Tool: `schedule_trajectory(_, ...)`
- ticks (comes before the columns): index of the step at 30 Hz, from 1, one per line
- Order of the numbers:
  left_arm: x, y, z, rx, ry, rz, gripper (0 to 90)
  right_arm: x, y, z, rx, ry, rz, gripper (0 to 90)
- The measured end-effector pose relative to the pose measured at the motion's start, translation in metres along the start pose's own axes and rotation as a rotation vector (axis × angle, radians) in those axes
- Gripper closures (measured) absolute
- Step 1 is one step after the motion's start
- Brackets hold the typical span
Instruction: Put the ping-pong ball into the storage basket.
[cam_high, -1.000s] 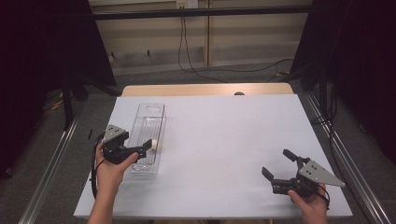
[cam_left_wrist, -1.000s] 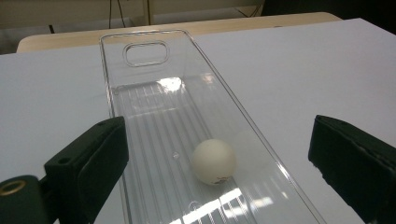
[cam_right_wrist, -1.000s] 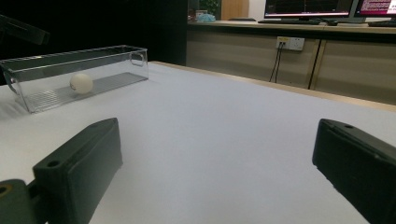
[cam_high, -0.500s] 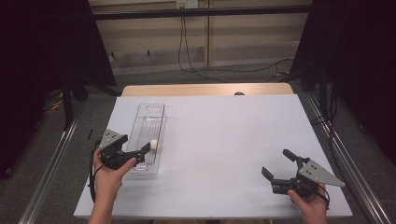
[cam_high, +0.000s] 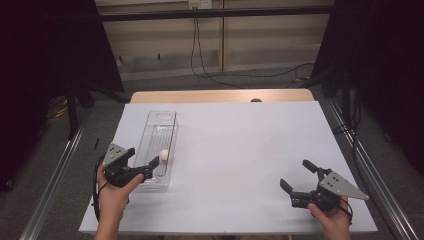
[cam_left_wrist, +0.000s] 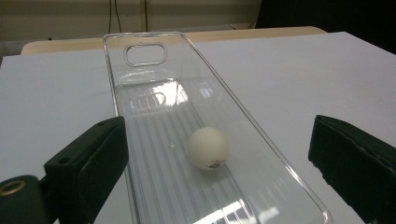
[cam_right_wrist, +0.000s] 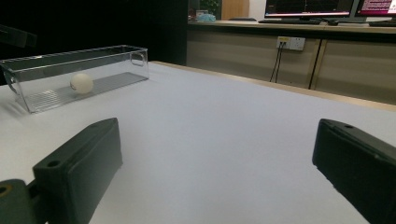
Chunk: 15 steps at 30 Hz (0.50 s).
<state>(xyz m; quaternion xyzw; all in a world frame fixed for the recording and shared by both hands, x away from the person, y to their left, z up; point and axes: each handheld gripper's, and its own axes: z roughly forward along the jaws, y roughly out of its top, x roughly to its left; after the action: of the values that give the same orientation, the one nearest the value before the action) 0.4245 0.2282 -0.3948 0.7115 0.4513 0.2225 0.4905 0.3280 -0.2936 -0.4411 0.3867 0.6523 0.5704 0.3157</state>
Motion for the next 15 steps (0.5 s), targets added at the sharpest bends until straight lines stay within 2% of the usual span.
schedule_trajectory(6,-0.0011,-0.0054,-0.0012,-0.002,0.009,-0.002,4.9,-0.0004,0.0001,0.0,-0.004,0.002,-0.003,1.0)
schedule_trajectory(15,-0.0031,-0.01,-0.0026,-0.011,-0.008,0.008,4.7,-0.0002,0.0003,0.0001,-0.005,0.002,-0.003,1.0)
